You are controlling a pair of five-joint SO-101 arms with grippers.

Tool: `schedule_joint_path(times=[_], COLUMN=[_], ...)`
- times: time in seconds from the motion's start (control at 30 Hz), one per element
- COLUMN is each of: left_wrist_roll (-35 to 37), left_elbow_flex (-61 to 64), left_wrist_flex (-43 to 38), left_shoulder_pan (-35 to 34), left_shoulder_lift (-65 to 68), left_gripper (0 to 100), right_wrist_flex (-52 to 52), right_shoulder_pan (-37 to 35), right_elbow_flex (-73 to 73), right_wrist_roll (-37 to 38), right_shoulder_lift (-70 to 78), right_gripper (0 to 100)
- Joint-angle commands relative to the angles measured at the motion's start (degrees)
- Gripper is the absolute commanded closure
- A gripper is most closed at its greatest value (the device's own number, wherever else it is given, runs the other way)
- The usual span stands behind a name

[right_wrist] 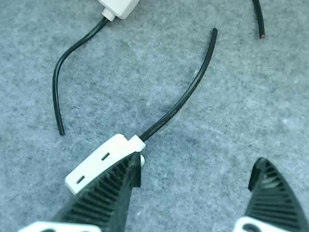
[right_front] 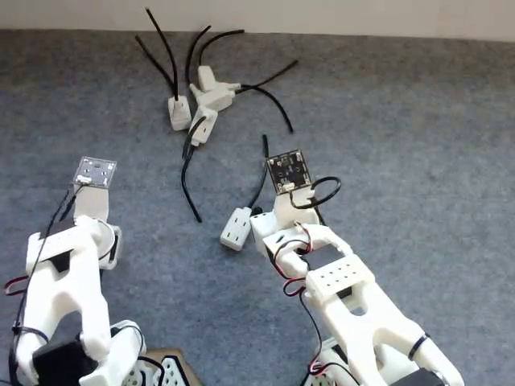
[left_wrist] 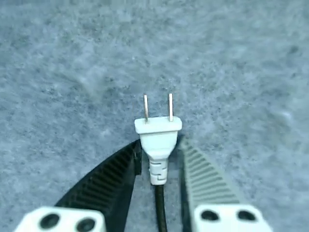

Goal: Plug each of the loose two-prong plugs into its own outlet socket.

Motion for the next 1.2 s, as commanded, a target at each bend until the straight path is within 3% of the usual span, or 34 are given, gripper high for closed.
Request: schedule_joint_path(times=[0.0, 0.2, 0.37, 0.6, 0.77, 1.17], left_wrist_roll=[0.09, 0.18, 8.18, 9.14, 9.49, 14.33], left_elbow_flex=[-0.57, -1.54, -5.41, -6.02, -5.85, -5.85], left_wrist_flex=[2.20, 9.14, 15.12, 15.03, 15.38, 15.47], left_shoulder_pan=[1.98, 6.81, 9.71, 10.59, 10.42, 12.35], left_shoulder_lift=[-0.84, -1.27, -1.27, -0.75, -0.75, -1.27], left_gripper=[94, 94, 94, 92, 77, 78], right_wrist_flex=[-1.27, -1.27, -1.27, -1.27, -1.27, -1.27], right_shoulder_pan=[-0.31, -0.31, -0.31, -0.31, -0.31, -0.31], right_elbow_flex=[-0.31, -0.31, -0.40, -0.40, -0.31, -0.31], right_wrist_roll=[0.44, 0.44, 0.53, 0.70, 0.70, 0.79], right_shoulder_lift=[-1.71, -1.71, -1.71, -1.71, -1.71, -1.71], right_gripper=[64.9, 64.9, 64.9, 64.9, 64.9, 64.9])
